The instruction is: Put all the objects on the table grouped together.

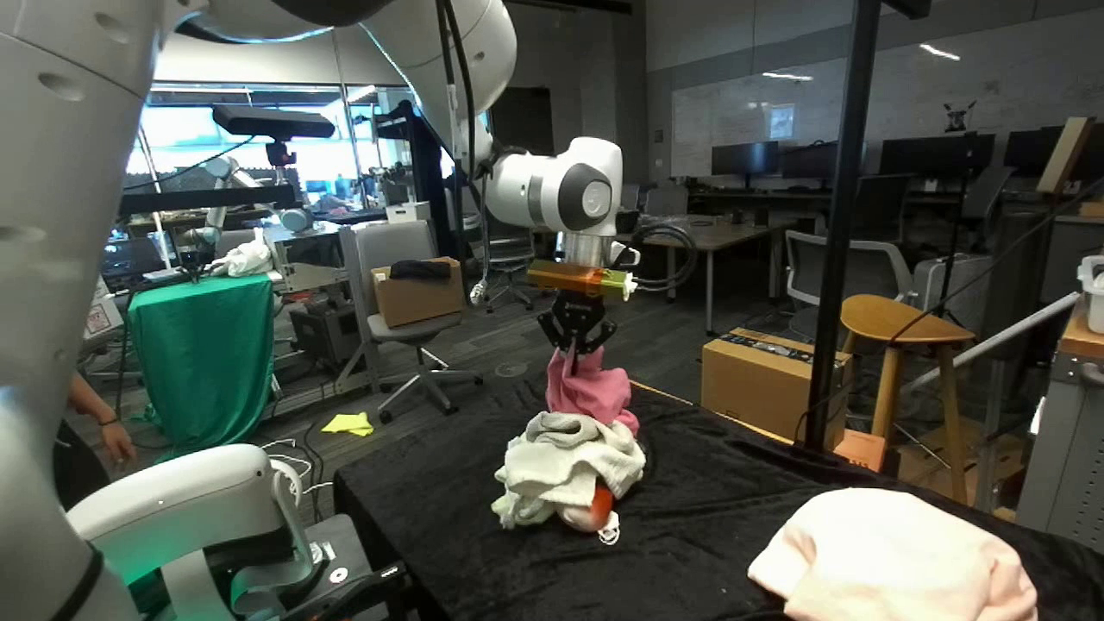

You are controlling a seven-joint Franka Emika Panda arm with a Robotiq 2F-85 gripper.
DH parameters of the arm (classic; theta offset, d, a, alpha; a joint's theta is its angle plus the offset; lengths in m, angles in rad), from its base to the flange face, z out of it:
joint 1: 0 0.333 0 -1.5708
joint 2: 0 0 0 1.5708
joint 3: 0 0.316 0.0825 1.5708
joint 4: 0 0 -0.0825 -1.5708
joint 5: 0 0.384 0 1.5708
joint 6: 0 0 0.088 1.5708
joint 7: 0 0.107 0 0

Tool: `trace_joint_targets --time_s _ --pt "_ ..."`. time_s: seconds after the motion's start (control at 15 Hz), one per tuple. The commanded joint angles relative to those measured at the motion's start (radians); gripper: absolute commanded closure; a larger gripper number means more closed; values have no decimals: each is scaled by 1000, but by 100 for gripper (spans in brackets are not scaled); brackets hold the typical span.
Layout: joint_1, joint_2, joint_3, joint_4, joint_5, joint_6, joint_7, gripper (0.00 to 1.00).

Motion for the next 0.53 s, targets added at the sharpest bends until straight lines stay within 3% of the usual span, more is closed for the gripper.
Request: trace_joint_targets --time_s 0.0,0.47 --pt "26 38 -24 -16 -41 6 4 99" --pt "26 106 -69 -30 -97 21 43 99"
